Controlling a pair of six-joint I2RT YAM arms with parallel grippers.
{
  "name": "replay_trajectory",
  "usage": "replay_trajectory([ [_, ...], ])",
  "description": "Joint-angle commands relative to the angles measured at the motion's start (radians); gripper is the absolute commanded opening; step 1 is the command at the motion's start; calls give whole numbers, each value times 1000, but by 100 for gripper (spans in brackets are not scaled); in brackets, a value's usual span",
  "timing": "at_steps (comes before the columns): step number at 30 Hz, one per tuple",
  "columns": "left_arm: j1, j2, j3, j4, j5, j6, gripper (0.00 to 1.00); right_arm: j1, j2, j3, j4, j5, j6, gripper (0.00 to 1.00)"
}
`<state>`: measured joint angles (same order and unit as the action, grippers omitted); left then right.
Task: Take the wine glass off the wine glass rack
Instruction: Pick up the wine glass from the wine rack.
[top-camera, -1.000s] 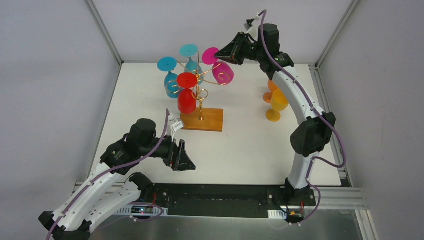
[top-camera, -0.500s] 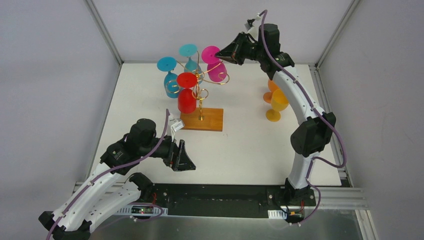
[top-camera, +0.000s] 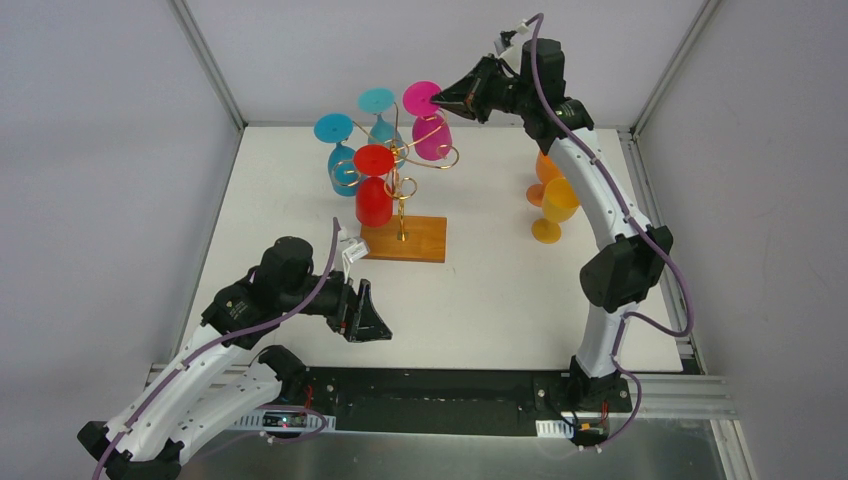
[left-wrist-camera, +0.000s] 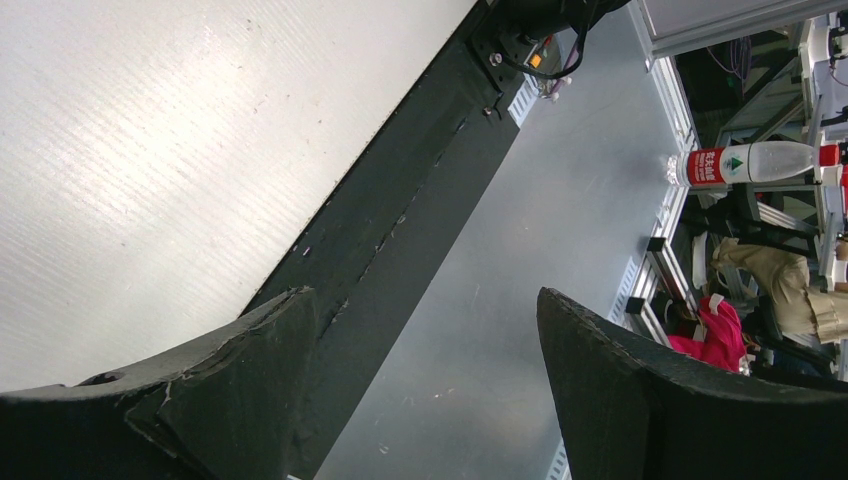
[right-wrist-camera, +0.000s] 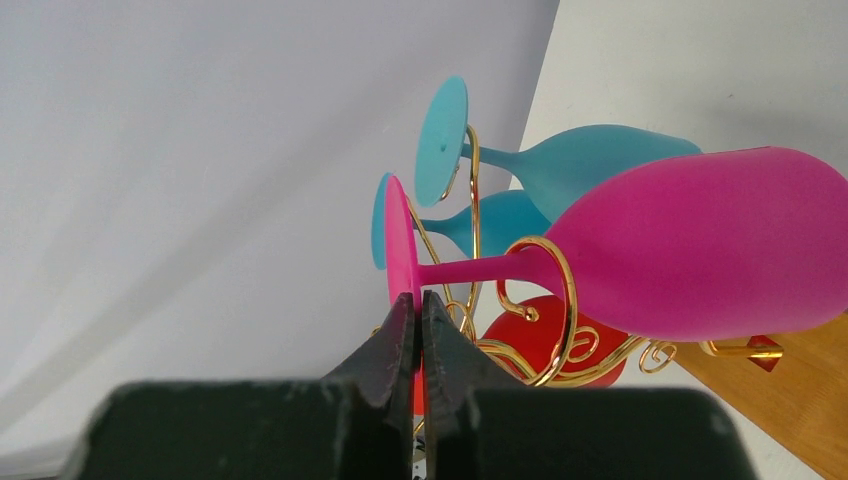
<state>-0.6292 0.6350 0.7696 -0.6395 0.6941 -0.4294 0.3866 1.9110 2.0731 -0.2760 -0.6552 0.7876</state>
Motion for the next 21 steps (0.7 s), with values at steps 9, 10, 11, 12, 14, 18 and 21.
replay_trajectory([
  [9,-6,3,-7,11,-16,18,82,-27,2,28,-30,0,68,0],
  [10,-6,2,-6,11,-15,18,82,-30,-3,20,-27,2,67,0],
  [11,-6,3,-6,11,-16,18,82,-33,-9,13,-23,2,69,0],
  [12,-6,3,-6,11,-17,18,82,-33,-15,5,-19,3,73,0],
  [14,-6,3,-6,11,-18,18,82,-37,-26,-9,-10,3,78,0],
  [18,-6,5,-6,10,-17,18,82,-44,-42,-32,-9,2,79,0],
  [21,-6,4,-7,10,-18,17,82,-51,-56,-57,0,-1,86,0],
])
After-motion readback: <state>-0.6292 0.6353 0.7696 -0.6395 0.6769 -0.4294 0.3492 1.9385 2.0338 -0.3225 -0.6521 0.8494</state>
